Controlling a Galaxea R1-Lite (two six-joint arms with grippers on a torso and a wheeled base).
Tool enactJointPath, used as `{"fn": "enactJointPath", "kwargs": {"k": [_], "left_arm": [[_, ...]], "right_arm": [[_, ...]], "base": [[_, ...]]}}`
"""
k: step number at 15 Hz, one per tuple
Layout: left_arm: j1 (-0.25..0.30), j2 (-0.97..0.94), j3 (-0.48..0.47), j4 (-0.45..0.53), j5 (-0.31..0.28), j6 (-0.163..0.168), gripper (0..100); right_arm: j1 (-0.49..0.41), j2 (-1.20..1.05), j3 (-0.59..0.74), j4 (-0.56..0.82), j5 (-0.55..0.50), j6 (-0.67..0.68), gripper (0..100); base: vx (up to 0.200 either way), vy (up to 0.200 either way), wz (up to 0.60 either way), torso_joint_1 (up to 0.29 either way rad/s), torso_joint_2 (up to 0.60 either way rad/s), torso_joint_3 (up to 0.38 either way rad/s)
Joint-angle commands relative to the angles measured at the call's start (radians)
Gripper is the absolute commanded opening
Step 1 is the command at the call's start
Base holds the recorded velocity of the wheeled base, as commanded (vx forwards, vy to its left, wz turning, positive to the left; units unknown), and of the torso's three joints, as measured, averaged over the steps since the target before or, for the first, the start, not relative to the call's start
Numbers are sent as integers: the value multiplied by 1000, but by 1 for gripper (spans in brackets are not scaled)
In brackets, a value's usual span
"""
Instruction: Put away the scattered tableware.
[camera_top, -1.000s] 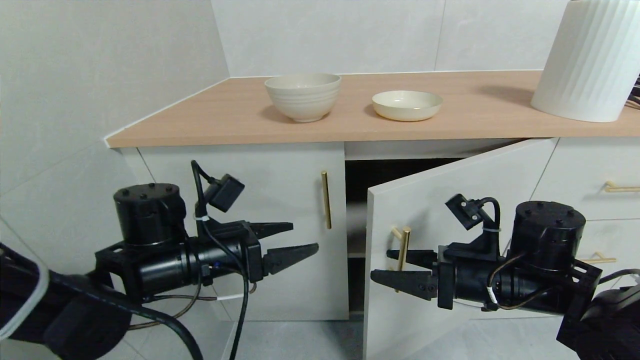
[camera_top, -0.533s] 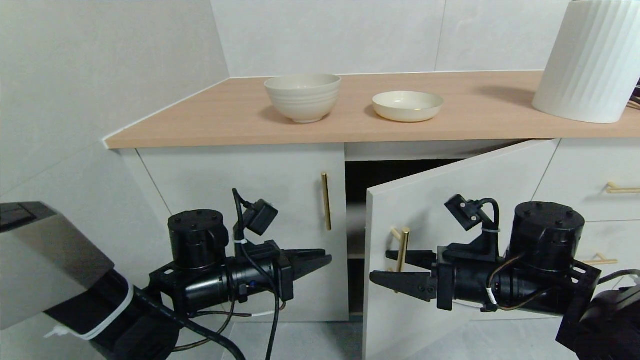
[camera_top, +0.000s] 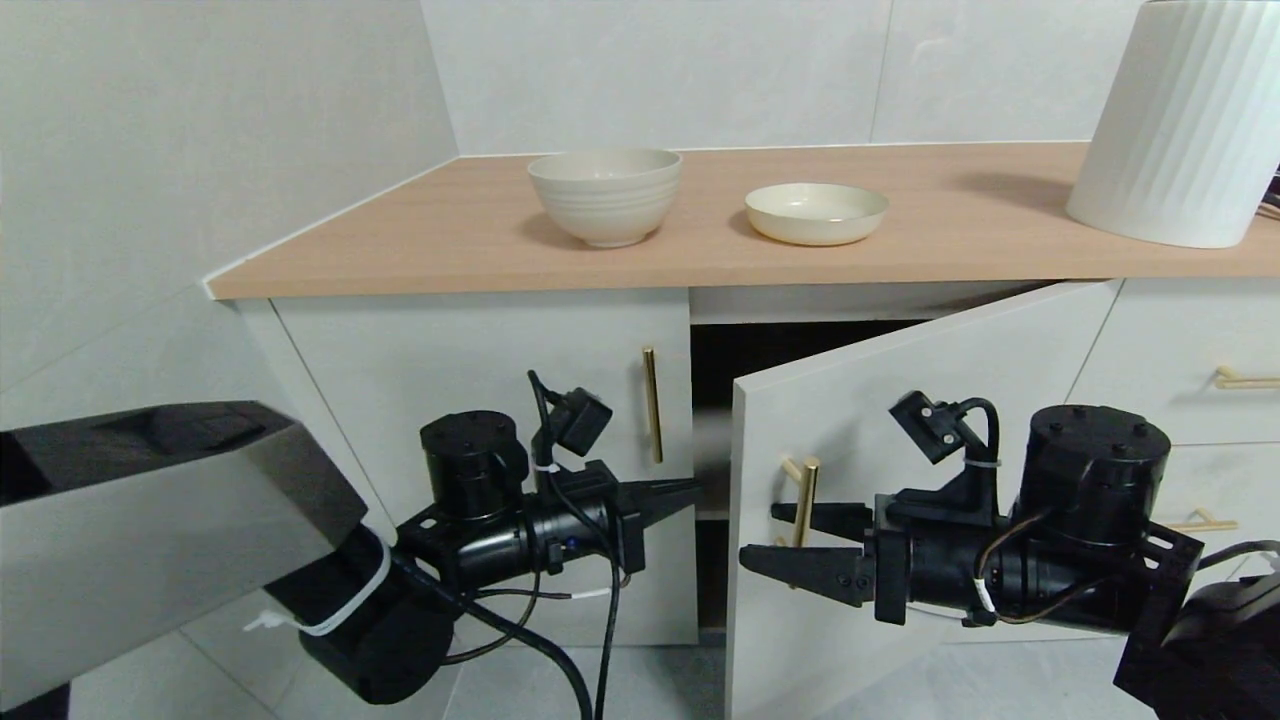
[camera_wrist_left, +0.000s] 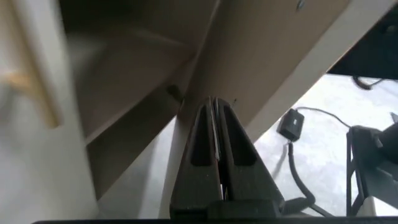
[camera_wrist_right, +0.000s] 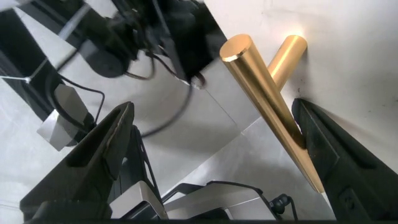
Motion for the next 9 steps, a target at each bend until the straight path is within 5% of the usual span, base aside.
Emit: {"fn": "enactJointPath", "kwargs": {"k": [1,9], "left_arm": [[-62,83,-54,-16,11,-4,0],[-124,125,-149,-22,33,-2,0]], "right_arm": [[0,-6,2,1,-3,1,100],[-20,-25,38,0,-8,-4,100]], "base": [[0,0,0,0,0,0],[0,0,0,0,0,0]]}}
